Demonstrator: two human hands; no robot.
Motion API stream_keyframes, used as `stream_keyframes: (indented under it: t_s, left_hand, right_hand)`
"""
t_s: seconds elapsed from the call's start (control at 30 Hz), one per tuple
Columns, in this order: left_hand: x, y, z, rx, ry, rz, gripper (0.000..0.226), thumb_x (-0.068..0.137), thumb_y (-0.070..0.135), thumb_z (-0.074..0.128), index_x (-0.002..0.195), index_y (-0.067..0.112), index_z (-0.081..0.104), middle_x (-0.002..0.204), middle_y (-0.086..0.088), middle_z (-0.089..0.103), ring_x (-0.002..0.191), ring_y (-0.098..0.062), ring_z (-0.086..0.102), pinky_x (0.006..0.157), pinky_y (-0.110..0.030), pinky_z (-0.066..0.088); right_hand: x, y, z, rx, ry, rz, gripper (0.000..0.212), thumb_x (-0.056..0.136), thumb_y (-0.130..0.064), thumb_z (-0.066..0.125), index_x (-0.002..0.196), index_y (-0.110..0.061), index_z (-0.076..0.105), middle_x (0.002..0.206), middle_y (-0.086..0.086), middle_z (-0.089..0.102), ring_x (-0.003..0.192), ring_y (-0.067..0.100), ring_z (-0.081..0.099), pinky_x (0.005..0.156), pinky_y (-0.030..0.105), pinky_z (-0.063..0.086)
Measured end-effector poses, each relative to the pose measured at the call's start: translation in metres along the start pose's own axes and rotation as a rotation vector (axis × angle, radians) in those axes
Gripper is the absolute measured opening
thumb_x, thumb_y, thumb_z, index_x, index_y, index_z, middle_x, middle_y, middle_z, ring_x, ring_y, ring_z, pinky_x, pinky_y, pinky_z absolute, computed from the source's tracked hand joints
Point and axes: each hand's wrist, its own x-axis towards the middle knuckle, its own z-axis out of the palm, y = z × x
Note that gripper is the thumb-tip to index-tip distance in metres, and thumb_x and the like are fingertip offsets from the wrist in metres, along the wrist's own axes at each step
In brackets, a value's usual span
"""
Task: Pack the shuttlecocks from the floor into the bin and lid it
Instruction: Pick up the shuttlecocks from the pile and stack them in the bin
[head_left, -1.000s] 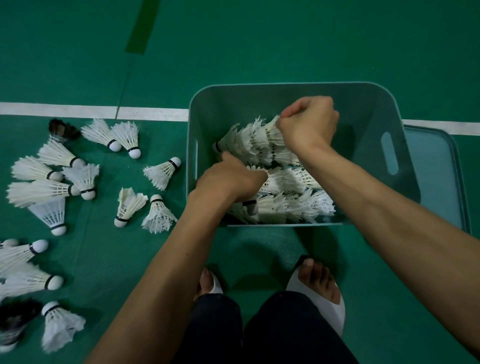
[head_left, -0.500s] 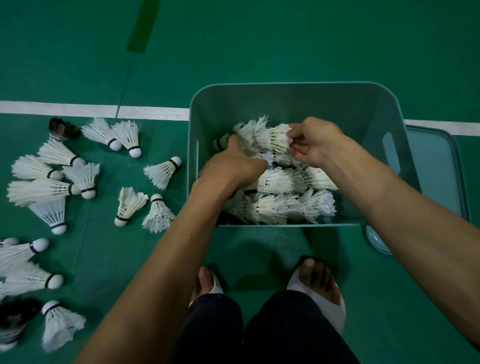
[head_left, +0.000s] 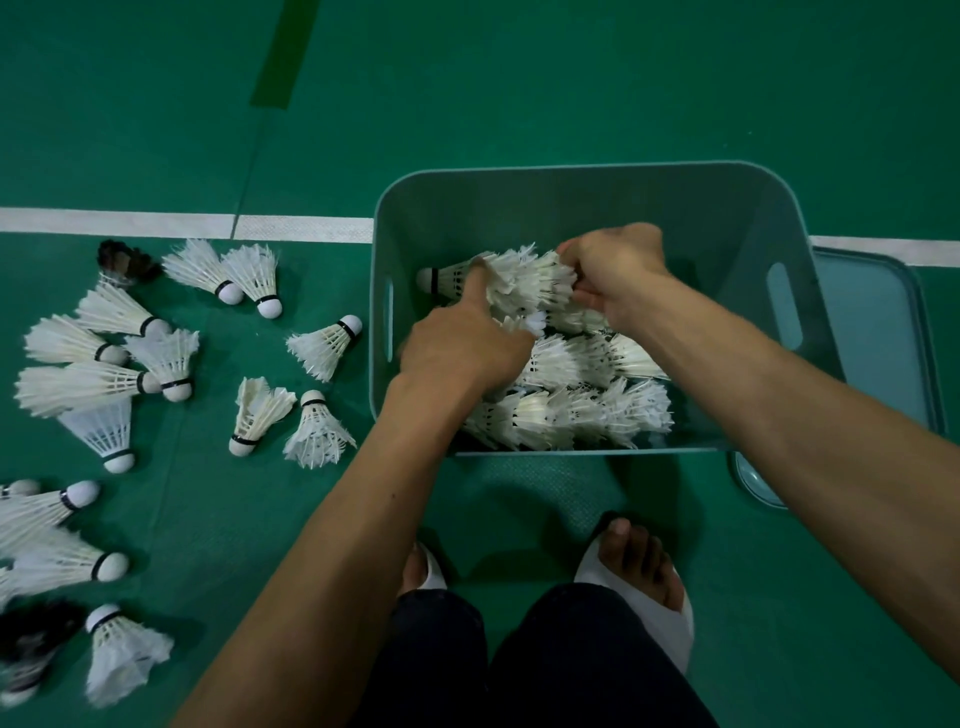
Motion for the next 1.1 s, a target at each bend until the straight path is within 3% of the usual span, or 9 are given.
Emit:
stream_keyframes:
  t_s: [0.13, 0.27, 0.43, 0.53, 0.63, 0.77, 0.93, 1.03, 1.1]
  left_hand:
    - [0.002, 0.001, 0.001, -0.015, -0.003, -0.001, 0.084, 0.095, 0.050, 0.052, 0.161, 0.040, 0.000, 0.139, -0.013, 0.058, 0.122, -0.038, 0.057, 0.104, -0.043, 0.047]
    - [-0.003, 0.001, 0.000, -0.003, 0.007, 0.000, 0.096, 0.094, 0.048, 0.054, 0.160, 0.038, -0.015, 0.124, -0.010, 0.065, 0.102, -0.034, 0.063, 0.094, -0.043, 0.052]
    - [-0.020, 0.010, -0.013, -0.078, 0.042, 0.019, 0.109, 0.092, 0.044, 0.065, 0.161, 0.013, -0.014, 0.114, -0.004, 0.064, 0.099, -0.024, 0.060, 0.091, -0.037, 0.046]
    - [-0.027, 0.025, -0.020, -0.104, 0.044, 0.129, 0.096, 0.088, 0.047, 0.070, 0.155, 0.015, 0.009, 0.086, 0.010, 0.055, 0.083, -0.016, 0.062, 0.082, -0.037, 0.052]
    - [-0.028, 0.037, -0.021, -0.106, 0.027, 0.171, 0.076, 0.082, 0.049, 0.073, 0.133, 0.015, 0.027, 0.088, 0.005, 0.057, 0.088, -0.022, 0.064, 0.070, -0.038, 0.052]
    - [-0.028, 0.035, -0.015, -0.187, -0.013, 0.172, 0.071, 0.075, 0.041, 0.080, 0.127, 0.018, 0.037, 0.101, 0.000, 0.063, 0.094, -0.021, 0.065, 0.077, -0.040, 0.056]
    - [-0.028, 0.027, -0.012, -0.289, 0.069, 0.147, 0.070, 0.085, 0.029, 0.073, 0.141, 0.018, 0.034, 0.099, -0.003, 0.069, 0.087, -0.019, 0.067, 0.082, -0.042, 0.057]
    - [-0.026, 0.022, -0.014, -0.253, 0.112, 0.045, 0.082, 0.088, 0.022, 0.068, 0.151, 0.016, 0.016, 0.086, 0.006, 0.055, 0.078, -0.019, 0.062, 0.082, -0.043, 0.056]
    - [-0.022, 0.019, -0.014, -0.180, 0.073, -0.001, 0.102, 0.089, 0.021, 0.067, 0.160, 0.020, -0.007, 0.099, 0.004, 0.052, 0.086, -0.025, 0.062, 0.087, -0.045, 0.055]
  right_hand:
    - [-0.003, -0.004, -0.005, 0.035, 0.021, -0.019, 0.010, 0.082, 0.000, 0.074, 0.081, -0.002, 0.064, 0.072, 0.009, 0.065, 0.050, 0.018, 0.061, 0.050, 0.029, 0.057]
    - [-0.011, -0.003, -0.013, 0.043, 0.012, -0.044, 0.014, 0.081, -0.006, 0.078, 0.085, -0.002, 0.065, 0.082, 0.011, 0.073, 0.076, 0.026, 0.075, 0.073, 0.042, 0.065]
    - [-0.037, -0.002, -0.042, -0.020, 0.068, -0.253, 0.017, 0.081, -0.014, 0.073, 0.096, -0.007, 0.077, 0.093, 0.007, 0.077, 0.084, 0.013, 0.069, 0.081, 0.036, 0.059]
    - [-0.070, -0.005, -0.060, -0.124, -0.225, -0.470, 0.008, 0.085, -0.014, 0.075, 0.085, -0.020, 0.079, 0.086, -0.003, 0.078, 0.082, 0.012, 0.072, 0.074, 0.029, 0.059]
    - [-0.079, -0.005, -0.072, -0.326, -0.503, -0.599, 0.009, 0.089, -0.012, 0.076, 0.097, -0.015, 0.080, 0.091, 0.000, 0.079, 0.087, 0.020, 0.074, 0.079, 0.035, 0.059]
    - [-0.074, -0.006, -0.087, -0.622, -0.568, -0.695, 0.009, 0.086, -0.008, 0.074, 0.089, -0.014, 0.080, 0.085, 0.002, 0.079, 0.088, 0.028, 0.073, 0.083, 0.050, 0.058]
    - [-0.061, 0.008, -0.095, -0.763, -0.210, -0.665, 0.015, 0.086, -0.028, 0.079, 0.074, -0.020, 0.075, 0.071, -0.002, 0.072, 0.064, 0.011, 0.065, 0.064, 0.031, 0.050]
    - [-0.047, 0.008, -0.093, -0.705, 0.061, -0.497, 0.026, 0.096, -0.023, 0.064, 0.081, -0.002, 0.073, 0.075, 0.020, 0.069, 0.067, 0.031, 0.063, 0.061, 0.030, 0.045]
    - [-0.039, 0.004, -0.085, -0.660, 0.107, -0.406, 0.031, 0.101, -0.020, 0.055, 0.093, 0.005, 0.072, 0.085, 0.026, 0.071, 0.072, 0.037, 0.070, 0.068, 0.042, 0.060]
